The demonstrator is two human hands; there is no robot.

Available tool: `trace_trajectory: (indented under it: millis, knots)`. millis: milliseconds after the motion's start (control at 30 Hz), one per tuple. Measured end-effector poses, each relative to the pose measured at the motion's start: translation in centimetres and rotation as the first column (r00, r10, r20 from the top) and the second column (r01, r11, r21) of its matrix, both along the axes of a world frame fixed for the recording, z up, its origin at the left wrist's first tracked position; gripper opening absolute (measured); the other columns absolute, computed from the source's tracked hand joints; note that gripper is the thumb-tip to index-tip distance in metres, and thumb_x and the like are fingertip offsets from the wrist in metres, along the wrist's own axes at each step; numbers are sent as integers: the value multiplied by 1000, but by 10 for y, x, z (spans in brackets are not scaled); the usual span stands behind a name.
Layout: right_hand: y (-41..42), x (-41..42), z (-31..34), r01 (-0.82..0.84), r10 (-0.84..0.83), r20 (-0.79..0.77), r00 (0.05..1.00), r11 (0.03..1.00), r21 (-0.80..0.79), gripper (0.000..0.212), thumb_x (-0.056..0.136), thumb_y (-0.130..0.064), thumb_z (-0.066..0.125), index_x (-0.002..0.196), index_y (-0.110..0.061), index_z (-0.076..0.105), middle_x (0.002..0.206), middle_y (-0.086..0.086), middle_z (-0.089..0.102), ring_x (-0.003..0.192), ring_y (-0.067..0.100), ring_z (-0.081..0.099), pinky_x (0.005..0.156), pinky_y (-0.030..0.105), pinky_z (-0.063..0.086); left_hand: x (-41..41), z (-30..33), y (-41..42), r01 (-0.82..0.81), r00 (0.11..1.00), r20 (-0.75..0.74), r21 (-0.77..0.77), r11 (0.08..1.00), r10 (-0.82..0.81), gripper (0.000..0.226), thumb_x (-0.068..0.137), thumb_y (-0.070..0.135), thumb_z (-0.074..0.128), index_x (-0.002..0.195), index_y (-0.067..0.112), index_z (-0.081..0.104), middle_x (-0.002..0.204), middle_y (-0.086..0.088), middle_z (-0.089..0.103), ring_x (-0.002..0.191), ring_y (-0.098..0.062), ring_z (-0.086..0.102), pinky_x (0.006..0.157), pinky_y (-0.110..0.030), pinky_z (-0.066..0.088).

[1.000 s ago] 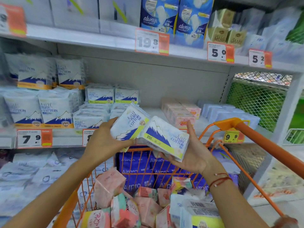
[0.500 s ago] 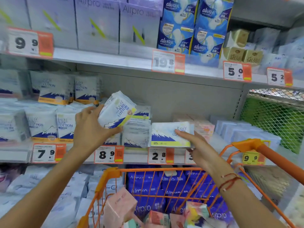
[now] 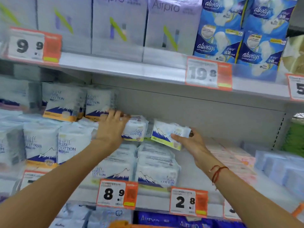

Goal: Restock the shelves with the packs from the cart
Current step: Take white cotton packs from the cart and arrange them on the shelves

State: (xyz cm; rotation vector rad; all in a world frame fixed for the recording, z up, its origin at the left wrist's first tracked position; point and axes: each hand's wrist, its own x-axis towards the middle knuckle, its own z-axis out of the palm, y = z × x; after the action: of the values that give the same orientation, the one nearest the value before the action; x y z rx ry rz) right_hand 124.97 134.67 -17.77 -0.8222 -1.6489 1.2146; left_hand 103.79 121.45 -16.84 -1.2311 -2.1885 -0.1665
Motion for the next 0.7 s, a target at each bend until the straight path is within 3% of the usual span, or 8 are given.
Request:
trace_trajectory:
  millis: [100,200,300,433,500,567,633,700]
  knots:
    - [9,-19,-21,-59,58,54,997,998,12,80,74,-22,79,141,-14,36,138,1,48,120,19,48,93,24,36,-8,-12,15,6,999,52,-75,997,-2,79,80,38,67,144,27,23,139,-8,30,131,-29,26,110,-46,24]
    - [18,-26,-35,-83,81,49,996,996,32,87,73,-25,80,143,-28,28,142,4,43,127,22,45,96,28,39,-14,-17,16,83,984,167,-112,990,-63,82,75,43,63,145,25,24,142,-8,29,131,-30,26,114,-43,18]
    - [22,-22,-38,-128,126,31,992,990,65,81,74,-25,79,132,-46,27,133,5,46,117,19,51,93,31,47,-14,-10,8,156,944,304,-67,986,-128,83,70,56,50,145,29,27,146,-3,30,134,-27,22,112,-37,17]
    - [17,-16,-39,-190,187,33,982,975,113,52,84,-17,69,124,-31,39,103,-4,62,80,-2,64,59,12,51,-18,-6,-2,198,942,282,-24,980,-183,71,80,50,57,144,29,33,146,1,32,131,-25,23,109,-36,21]
    - [15,-18,-40,-199,193,62,979,972,124,43,87,-16,65,121,-25,41,96,-8,62,70,-7,65,56,12,51,-21,-4,-4,199,945,277,-64,978,-174,69,83,43,60,144,27,31,147,1,31,132,-25,24,110,-37,22]
    - [12,-23,-38,-203,179,156,971,966,158,41,90,-21,62,121,-30,38,103,-9,62,75,-6,64,63,16,54,-21,-1,-4,193,945,284,-94,977,-160,69,83,37,60,144,25,31,146,0,33,133,-25,26,110,-37,24]
    - [9,-25,-33,-225,171,271,947,957,182,49,90,-27,61,129,-34,32,121,-4,58,99,3,61,81,27,55,-18,1,-3,198,939,304,-96,976,-160,69,83,32,61,144,22,32,145,-1,35,133,-25,29,110,-36,25]
    - [7,-23,-27,-233,148,356,923,950,207,69,88,-30,64,142,-33,21,141,-3,42,126,15,46,102,36,45,-13,1,-5,185,947,284,-107,977,-149,70,83,31,60,145,18,29,146,-3,36,133,-26,31,111,-36,23]
